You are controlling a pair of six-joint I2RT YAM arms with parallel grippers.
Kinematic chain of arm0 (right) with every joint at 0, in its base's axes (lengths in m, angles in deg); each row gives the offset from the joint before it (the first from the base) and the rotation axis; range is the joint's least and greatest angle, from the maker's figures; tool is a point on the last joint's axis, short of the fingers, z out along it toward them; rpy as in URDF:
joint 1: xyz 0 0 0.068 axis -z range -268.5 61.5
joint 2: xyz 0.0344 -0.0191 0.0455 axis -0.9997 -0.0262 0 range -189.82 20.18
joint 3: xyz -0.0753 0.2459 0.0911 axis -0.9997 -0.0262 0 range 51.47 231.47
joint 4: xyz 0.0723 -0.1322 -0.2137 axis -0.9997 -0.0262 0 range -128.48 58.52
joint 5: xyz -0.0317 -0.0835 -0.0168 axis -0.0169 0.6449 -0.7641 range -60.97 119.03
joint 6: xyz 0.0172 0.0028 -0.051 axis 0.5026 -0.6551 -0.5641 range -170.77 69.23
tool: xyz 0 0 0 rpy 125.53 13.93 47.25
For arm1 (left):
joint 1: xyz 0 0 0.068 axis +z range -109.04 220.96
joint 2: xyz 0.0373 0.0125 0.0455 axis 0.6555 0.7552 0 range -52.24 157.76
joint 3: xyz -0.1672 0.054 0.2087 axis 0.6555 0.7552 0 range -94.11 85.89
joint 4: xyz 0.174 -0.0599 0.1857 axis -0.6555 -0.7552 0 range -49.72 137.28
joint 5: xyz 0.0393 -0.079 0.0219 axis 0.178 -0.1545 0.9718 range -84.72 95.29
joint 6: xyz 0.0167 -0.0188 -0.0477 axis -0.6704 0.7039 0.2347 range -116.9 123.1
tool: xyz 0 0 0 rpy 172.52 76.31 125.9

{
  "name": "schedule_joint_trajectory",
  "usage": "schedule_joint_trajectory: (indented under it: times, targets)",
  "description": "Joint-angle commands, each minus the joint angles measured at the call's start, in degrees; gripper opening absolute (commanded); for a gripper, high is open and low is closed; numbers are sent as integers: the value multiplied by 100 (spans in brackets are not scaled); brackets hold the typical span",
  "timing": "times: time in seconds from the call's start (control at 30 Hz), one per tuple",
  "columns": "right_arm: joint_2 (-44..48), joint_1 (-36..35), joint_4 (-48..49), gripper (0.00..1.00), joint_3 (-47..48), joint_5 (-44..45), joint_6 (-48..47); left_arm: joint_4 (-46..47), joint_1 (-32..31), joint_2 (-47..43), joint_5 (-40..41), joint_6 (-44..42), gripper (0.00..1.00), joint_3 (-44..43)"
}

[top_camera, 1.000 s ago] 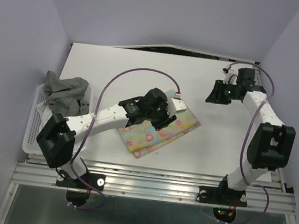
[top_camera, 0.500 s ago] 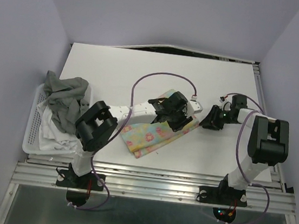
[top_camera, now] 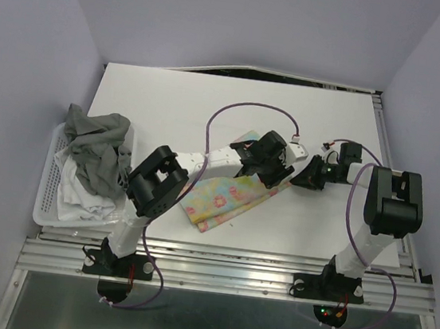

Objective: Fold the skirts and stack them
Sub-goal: Fold the skirt

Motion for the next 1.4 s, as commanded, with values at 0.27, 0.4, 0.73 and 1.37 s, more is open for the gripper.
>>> schedule_joint_trajectory:
  times: [0.27,0.4,0.73,1.37]
  targets:
    - [-265,17,-51,7,-270,645,-304,135,-51,379,52,25,44,-527]
    - [-274,17,-104,2,-262,618,-322,144,-51,555,17,16,34,-676]
    - [-371,17,-104,1,-305,565,-331,127,-51,793,-80,25,0,-1010]
    - [-353,17,-192,1,124,1171,-366,-93,-52,636,-264,104,26,-827]
